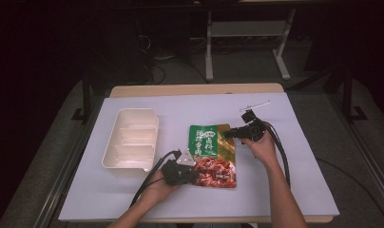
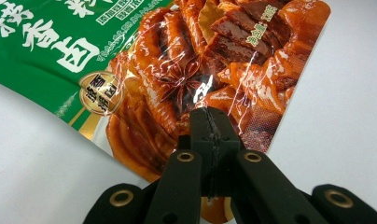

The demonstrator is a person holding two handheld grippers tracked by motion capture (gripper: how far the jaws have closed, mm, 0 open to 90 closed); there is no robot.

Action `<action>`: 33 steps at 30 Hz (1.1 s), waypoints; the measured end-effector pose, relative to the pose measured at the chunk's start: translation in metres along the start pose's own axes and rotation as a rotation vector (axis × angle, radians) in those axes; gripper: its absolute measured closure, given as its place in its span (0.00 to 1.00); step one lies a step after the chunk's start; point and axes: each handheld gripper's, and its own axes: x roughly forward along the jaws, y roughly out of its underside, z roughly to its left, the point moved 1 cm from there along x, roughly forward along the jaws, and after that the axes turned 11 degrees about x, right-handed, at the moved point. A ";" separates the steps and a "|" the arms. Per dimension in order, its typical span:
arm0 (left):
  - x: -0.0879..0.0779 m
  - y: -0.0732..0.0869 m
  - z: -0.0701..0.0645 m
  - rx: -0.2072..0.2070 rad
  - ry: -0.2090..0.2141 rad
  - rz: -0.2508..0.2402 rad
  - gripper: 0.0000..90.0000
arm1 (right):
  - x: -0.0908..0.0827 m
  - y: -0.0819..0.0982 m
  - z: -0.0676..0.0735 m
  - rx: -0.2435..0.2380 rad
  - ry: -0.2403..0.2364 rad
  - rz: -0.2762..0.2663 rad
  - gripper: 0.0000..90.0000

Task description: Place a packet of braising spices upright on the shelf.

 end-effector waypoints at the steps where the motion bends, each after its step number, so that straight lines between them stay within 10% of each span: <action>1: 0.000 0.000 0.000 0.000 -0.001 0.000 1.00 | 0.001 0.000 0.000 0.004 0.005 0.006 0.73; 21: -0.001 0.000 0.001 0.010 0.005 0.014 1.00 | 0.008 0.005 0.005 -0.038 0.056 0.076 0.99; 29: 0.000 0.000 0.000 0.004 -0.007 0.001 1.00 | -0.005 0.004 0.017 -0.056 -0.096 0.056 0.99; 33: 0.000 0.000 -0.001 0.009 -0.007 0.004 1.00 | 0.001 0.005 0.014 -0.042 -0.090 0.055 0.98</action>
